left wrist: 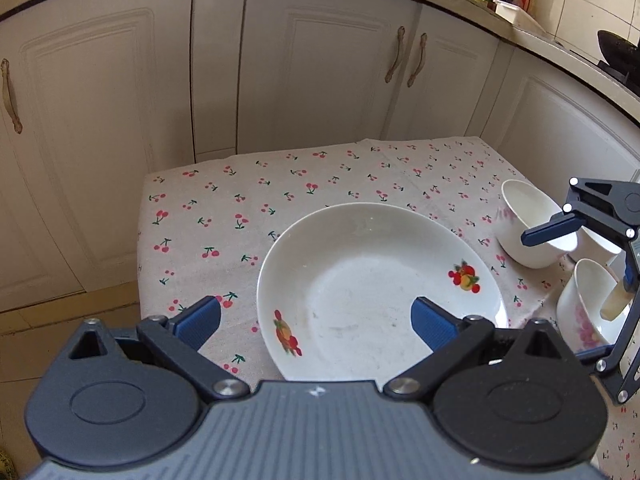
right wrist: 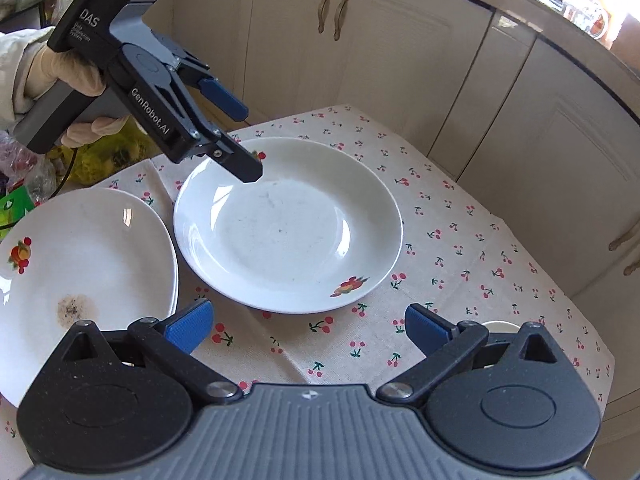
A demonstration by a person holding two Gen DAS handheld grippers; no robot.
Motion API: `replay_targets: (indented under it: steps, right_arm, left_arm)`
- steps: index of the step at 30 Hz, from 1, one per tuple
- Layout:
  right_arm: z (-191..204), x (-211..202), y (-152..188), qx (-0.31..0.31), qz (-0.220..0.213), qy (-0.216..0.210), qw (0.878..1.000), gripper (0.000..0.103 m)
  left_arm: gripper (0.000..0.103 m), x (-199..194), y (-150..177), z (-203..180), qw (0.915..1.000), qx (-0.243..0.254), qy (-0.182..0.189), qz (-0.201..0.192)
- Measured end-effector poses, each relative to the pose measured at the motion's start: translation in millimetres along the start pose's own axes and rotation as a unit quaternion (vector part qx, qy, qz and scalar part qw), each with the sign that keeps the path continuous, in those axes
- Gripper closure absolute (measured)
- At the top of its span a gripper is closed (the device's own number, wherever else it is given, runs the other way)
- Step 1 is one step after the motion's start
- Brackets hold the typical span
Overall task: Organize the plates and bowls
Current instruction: 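Grasp a plain white plate rim with right gripper while left gripper grasps another plate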
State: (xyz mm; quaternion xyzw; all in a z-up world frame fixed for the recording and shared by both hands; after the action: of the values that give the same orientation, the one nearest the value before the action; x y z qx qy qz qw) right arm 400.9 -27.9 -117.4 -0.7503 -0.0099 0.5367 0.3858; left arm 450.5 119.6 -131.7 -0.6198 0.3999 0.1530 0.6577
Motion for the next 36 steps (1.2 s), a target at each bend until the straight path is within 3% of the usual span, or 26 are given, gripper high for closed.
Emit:
replay_targets:
  steps: [16, 21, 36]
  right_arm:
    - [-1.7, 54.2, 6.0, -0.005, 0.098, -0.048, 0.994, 0.000]
    - [-0.9, 60.8, 3.7, 0.011, 0.103, -0.078, 0.992, 0.000]
    - [1.7, 63.8, -1.5, -0.003, 0.078, -0.087, 0.993, 0.000]
  left_arm:
    - [0.010, 38.3, 7.1, 1.6, 0.9987, 0.007, 0.032, 0.040]
    - [0.010, 40.6, 6.0, 0.7, 0.9983, 0.014, 0.041, 0.038]
    - [0.020, 46.3, 1.9, -8.8, 0.9964, 0.026, 0.070, 0.040]
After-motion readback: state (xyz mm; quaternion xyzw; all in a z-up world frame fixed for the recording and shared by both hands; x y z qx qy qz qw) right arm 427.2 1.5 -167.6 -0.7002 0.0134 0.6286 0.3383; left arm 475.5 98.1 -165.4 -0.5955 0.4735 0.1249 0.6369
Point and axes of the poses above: each gripper's, at about its wrist camera, not at the fingertips, and x roughly the way its jaws point, z to its left, y to its underside, the point moved 10 cm from there along x, roughly the way its jaws point, and after that the axes turned 4 degrees about x, right-handed, at the moved point
